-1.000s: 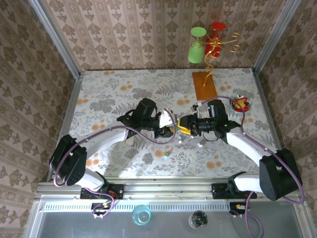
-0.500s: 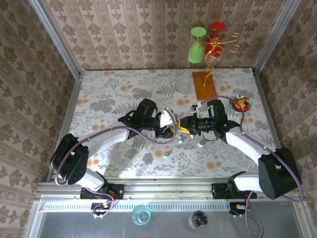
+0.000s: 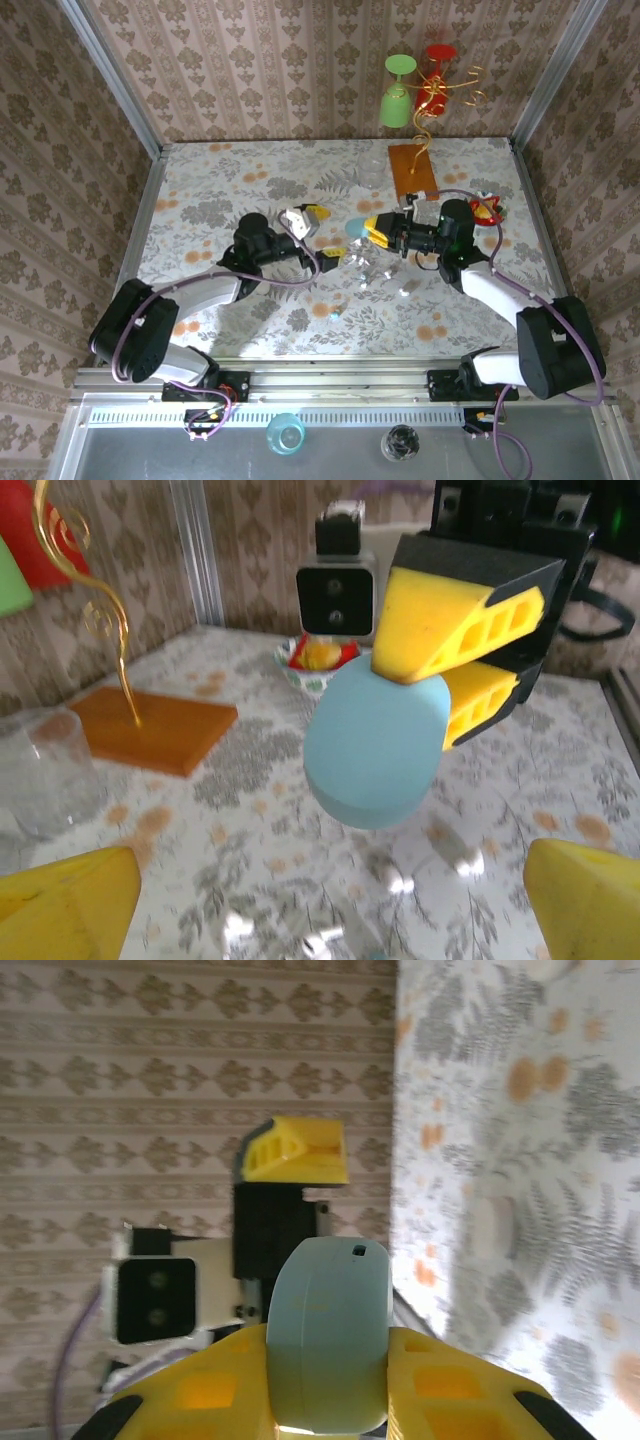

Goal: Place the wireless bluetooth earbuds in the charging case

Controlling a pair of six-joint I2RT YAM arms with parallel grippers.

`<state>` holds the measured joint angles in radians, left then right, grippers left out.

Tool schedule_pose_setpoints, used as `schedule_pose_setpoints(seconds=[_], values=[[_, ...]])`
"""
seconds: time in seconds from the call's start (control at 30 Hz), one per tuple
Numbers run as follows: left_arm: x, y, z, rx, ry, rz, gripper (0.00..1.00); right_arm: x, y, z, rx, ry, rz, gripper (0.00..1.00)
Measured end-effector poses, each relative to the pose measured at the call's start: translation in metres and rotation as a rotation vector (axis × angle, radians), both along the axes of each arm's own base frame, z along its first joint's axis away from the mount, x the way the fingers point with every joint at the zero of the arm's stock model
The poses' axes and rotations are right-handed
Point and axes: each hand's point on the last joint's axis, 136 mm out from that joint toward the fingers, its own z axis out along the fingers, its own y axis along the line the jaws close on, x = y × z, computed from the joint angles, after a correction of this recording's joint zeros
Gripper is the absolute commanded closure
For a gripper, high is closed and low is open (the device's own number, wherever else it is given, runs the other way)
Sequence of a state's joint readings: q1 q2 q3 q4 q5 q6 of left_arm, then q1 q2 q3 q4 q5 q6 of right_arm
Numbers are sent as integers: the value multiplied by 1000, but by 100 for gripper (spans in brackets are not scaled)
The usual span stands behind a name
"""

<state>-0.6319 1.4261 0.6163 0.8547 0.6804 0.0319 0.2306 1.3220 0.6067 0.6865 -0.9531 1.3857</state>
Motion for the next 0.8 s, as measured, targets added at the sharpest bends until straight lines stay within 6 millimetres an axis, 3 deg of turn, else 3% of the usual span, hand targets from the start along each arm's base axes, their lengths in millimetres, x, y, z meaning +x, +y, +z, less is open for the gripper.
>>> schedule_pose_setpoints(seconds=[0.23, 0.4, 0.8], values=[[2, -1, 13, -111, -74, -29, 1, 18, 8, 5, 150, 59, -2, 90], [2, 0, 18, -141, -88, -43, 3, 11, 23, 12, 201, 65, 43, 90], [2, 1, 27, -166, -80, -115, 29, 1, 31, 33, 231, 5, 81, 93]])
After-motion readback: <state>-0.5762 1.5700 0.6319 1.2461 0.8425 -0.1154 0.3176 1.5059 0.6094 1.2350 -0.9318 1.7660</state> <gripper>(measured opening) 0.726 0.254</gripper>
